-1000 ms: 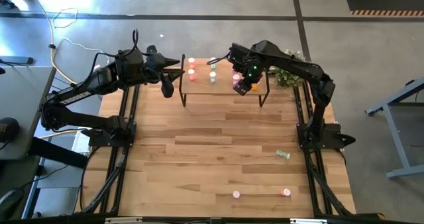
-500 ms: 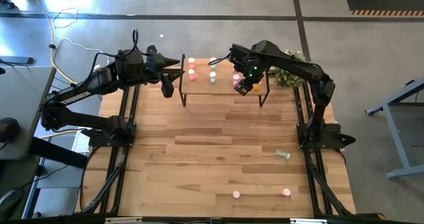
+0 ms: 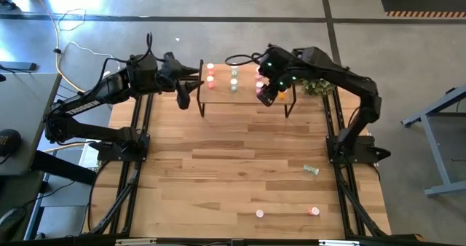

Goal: Pick and place medicine bottles onto shelf by color
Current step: Adjust the yellow pill bottles on the shelf

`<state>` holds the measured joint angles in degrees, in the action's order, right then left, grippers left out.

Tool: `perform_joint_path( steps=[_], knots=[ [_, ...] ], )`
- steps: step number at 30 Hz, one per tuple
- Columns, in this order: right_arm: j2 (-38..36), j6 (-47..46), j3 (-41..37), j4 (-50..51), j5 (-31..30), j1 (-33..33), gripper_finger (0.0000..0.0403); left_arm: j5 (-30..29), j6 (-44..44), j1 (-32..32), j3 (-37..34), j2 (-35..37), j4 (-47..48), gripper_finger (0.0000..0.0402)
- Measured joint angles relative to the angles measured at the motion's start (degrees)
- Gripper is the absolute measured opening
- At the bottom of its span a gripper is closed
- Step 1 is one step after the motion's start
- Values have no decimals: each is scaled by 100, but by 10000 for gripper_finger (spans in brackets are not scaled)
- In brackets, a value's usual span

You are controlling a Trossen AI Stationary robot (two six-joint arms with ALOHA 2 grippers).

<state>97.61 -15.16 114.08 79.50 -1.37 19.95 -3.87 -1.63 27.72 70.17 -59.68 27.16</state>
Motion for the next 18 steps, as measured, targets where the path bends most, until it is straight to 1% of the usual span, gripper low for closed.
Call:
perform_joint_path(
  steps=[3,8,12,15,18],
  knots=[
    [-240,-73,-81,-188,-41,-210,181,219,46,-4,0,33,26,204],
    [-582,-606,-490,-195,-324,-619,181,320,207,-102,0,63,290,204],
    [-851,-943,-979,-312,-799,-827,181,324,202,-228,0,92,431,204],
    [-994,-1029,-1277,-561,-1052,-639,181,325,95,-297,0,90,430,204],
    [-1011,-921,-1366,-841,-1020,-291,181,325,59,-352,0,90,344,204]
  ],
)
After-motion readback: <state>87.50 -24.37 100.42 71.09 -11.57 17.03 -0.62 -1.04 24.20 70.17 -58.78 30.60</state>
